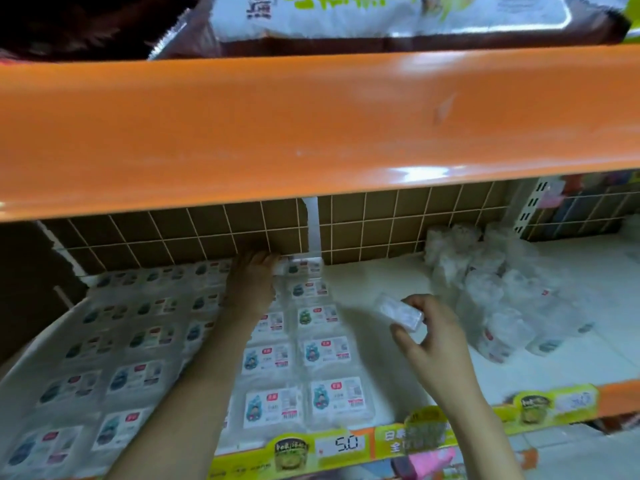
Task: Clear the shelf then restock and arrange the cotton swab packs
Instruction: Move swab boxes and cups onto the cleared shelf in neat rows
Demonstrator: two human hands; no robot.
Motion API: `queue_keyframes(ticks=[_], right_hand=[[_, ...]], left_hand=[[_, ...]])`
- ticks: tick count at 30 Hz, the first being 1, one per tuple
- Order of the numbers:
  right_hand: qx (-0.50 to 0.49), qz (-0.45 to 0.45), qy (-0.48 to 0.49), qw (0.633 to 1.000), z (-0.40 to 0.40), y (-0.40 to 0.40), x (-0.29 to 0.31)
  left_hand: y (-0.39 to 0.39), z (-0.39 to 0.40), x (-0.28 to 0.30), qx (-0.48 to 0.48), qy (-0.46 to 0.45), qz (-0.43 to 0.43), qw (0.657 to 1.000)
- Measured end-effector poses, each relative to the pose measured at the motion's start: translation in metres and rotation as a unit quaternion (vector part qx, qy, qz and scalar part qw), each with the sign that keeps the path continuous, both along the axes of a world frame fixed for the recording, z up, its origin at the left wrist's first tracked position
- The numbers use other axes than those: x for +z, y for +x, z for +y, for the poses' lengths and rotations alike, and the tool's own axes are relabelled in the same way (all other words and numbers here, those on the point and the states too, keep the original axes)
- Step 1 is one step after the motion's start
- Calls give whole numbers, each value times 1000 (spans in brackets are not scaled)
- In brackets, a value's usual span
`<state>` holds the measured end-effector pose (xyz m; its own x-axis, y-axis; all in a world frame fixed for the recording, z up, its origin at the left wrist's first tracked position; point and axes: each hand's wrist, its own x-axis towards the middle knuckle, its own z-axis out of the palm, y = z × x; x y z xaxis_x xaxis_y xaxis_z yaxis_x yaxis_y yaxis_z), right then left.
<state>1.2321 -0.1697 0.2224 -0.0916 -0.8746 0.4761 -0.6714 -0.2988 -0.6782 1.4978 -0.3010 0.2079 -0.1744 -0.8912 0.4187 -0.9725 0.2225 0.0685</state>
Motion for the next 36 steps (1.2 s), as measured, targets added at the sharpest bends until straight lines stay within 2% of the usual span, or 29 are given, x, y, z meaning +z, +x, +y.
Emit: queue_keyframes(ticks=[5,10,13,18,20,23,29,36], right_hand=[[17,14,15,1000,-3,10,-1],[39,48,18,998,-7,19,-3],[42,56,20,997,-9,24,-6],[30,45,35,998,-18,33,-8],[26,60,30,997,-29,39,-4],[37,105,23,994,-57,53,5],[93,205,59,973,-120,87,20],[60,320,14,946,-157,113,7]], left_hand=[[9,-1,-16,14,75,-31,997],[12,4,-7,13,157,-32,987],[14,24,1,25,140,-12,990],[16,82,-9,72,31,72,994],[17,93,-20,95,43,93,990],[19,99,-31,105,71,98,987],[19,98,-32,101,61,117,986],[16,102,-26,113,43,115,986]])
